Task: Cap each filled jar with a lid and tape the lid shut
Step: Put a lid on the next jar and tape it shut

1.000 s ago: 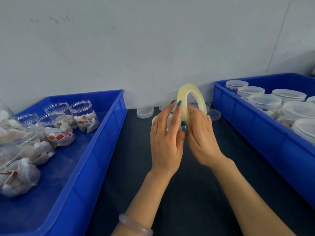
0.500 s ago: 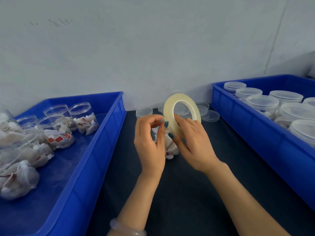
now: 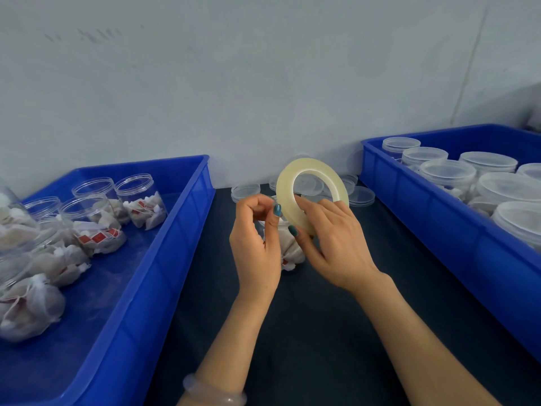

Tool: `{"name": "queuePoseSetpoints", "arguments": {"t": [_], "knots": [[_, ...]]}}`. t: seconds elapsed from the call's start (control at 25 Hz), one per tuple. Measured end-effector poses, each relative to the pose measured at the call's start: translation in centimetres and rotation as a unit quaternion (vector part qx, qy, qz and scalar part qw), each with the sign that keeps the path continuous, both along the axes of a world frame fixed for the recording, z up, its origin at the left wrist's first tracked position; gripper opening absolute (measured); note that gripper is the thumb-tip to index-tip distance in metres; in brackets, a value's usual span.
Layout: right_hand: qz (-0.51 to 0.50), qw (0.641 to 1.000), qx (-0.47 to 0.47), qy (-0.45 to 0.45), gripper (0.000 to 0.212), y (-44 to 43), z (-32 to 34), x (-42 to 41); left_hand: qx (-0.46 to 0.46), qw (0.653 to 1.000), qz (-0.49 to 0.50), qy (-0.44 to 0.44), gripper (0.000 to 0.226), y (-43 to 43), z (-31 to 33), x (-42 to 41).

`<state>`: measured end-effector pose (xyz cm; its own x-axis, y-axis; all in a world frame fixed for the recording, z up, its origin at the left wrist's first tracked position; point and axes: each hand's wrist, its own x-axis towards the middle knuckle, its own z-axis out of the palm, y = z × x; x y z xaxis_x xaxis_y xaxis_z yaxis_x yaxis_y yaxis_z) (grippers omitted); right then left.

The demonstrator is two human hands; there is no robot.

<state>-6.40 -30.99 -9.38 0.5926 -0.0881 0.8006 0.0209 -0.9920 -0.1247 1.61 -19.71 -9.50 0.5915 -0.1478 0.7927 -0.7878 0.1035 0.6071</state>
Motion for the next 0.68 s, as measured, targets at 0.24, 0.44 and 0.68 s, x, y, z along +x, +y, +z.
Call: {"name": "queuePoseSetpoints", "arguments": {"t": [0.24,0.44,0.68], "knots": [[-0.005,0.999,-0.031,-0.014,0.041,0.0,0.4,-0.3,-0.011,1.0,-0.004,0.012,0.019,0.3,0.5,0.1],[-0.096,0.992,-0.042,-0.07,0.043,-0.6,0.6,-0.3,-0.052,0.998,-0.019,0.004,0.017,0.8,0.7,-0.2],[-0.105,0.991,-0.031,-0.076,0.03,-0.7,0.7,-0.5,-0.071,0.997,0.0,0.027,0.015,1.3,0.8,0.7]]}}
